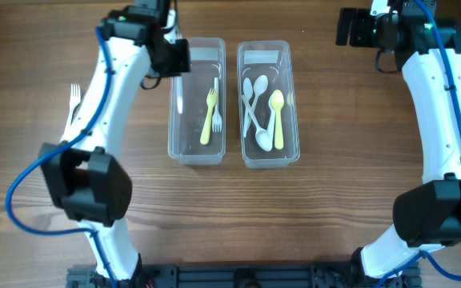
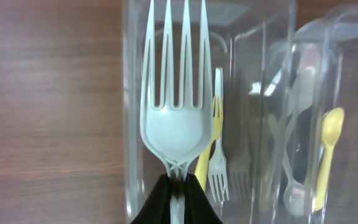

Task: Pack container
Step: 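Carry the white fork into the left container and release it, then return the left gripper to the forks and grasp the light-blue fork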

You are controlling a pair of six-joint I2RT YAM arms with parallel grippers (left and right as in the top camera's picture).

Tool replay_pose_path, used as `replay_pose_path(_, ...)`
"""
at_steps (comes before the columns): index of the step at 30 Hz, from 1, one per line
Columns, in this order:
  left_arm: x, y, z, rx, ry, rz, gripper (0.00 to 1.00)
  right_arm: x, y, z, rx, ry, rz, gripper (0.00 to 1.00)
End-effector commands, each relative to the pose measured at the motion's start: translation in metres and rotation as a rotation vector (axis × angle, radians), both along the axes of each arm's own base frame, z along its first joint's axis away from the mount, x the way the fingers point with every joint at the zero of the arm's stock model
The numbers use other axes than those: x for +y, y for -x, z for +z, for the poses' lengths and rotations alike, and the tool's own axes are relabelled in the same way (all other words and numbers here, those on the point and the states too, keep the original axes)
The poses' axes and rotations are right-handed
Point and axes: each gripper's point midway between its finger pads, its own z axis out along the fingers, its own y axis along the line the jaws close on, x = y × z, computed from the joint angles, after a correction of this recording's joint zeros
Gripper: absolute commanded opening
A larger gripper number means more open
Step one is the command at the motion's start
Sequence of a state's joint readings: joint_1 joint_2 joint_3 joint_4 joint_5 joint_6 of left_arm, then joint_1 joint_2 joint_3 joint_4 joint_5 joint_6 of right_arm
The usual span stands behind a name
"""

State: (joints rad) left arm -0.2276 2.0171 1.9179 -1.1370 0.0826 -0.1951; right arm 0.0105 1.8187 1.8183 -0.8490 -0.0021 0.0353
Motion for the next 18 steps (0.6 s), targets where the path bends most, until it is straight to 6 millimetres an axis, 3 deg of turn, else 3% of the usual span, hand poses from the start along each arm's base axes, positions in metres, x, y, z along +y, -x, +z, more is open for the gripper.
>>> replay_pose_path(1, -0.018, 0.005, -0.044, 0.12, 0.018, 0.009, 0.08, 0.0, 0.0, 0.014, -0.033, 0.013, 0.004, 1.0)
replay_pose_path(3, -0.026, 0.008, -0.053, 0.145, 0.032, -0.006, 0.22, 0.0, 0.0, 0.014, -0.033, 0.013, 0.004, 1.0)
replay_pose_path(5, -0.03, 0.008, -0.054, 0.145, 0.035, -0.014, 0.23, 0.0, 0.0, 0.014, -0.033, 0.013, 0.004, 1.0)
replay_pose_path(7, -0.032, 0.005, -0.049, 0.126, 0.04, -0.017, 0.31, 0.0, 0.0, 0.014, -0.033, 0.013, 0.005, 1.0)
replay_pose_path(10, -0.022, 0.002, -0.035, 0.103, 0.039, -0.001, 0.34, 0.0, 0.0, 0.014, -0.033, 0.013, 0.004, 1.0)
replay_pose_path(13, 0.019, 0.005, -0.007, 0.071, -0.052, 0.013, 0.45, 0.0, 0.0, 0.014, -0.033, 0.013, 0.004, 1.0)
replay_pose_path(18, 0.097, 0.024, 0.023, 0.075, -0.213, 0.072, 0.45, 0.0, 0.0, 0.014, -0.033, 0.013, 0.004, 1.0)
